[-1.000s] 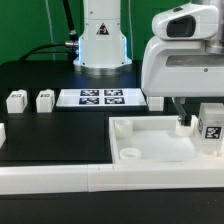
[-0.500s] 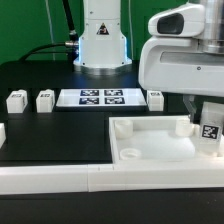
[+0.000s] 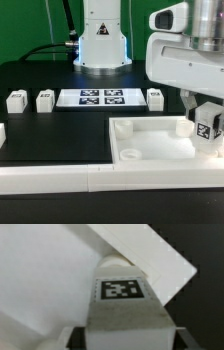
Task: Assemble square table
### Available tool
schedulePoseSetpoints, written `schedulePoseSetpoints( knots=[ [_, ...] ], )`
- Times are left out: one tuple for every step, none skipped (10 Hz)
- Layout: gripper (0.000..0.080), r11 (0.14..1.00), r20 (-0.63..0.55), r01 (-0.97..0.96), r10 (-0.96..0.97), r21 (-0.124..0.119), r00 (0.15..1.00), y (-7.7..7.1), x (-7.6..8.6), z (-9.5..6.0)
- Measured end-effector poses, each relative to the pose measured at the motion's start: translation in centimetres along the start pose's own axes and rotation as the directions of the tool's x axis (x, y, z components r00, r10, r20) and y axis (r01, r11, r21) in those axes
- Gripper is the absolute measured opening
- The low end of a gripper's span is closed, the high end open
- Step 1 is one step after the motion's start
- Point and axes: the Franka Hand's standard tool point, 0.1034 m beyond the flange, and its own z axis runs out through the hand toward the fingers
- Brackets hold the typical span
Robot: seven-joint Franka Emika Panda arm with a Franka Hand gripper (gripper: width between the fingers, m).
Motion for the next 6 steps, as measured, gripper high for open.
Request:
schedulePoseSetpoints(
  knots=[
    [0.029, 0.99, 0.02, -0.143, 0.142, 0.014, 0.99, 0.34, 0.11, 0.01],
    [0.029, 0.968, 0.036, -0.251, 0.25, 0.017, 0.968, 0.54, 0.09, -0.04],
    [0.0291, 0.943, 0.049, -0.334, 0.333, 0.016, 0.942, 0.67, 0.1, -0.02],
    [0.0291, 0.908, 0.06, -0.418, 0.416, 0.012, 0.907, 0.77, 0.05, -0.01],
    [0.0291, 0.908, 0.06, -0.419, 0.418, 0.01, 0.906, 0.78, 0.02, -0.03],
    [0.0291, 0.909, 0.06, -0.417, 0.416, 0.011, 0.907, 0.79, 0.03, 0.01]
  ],
)
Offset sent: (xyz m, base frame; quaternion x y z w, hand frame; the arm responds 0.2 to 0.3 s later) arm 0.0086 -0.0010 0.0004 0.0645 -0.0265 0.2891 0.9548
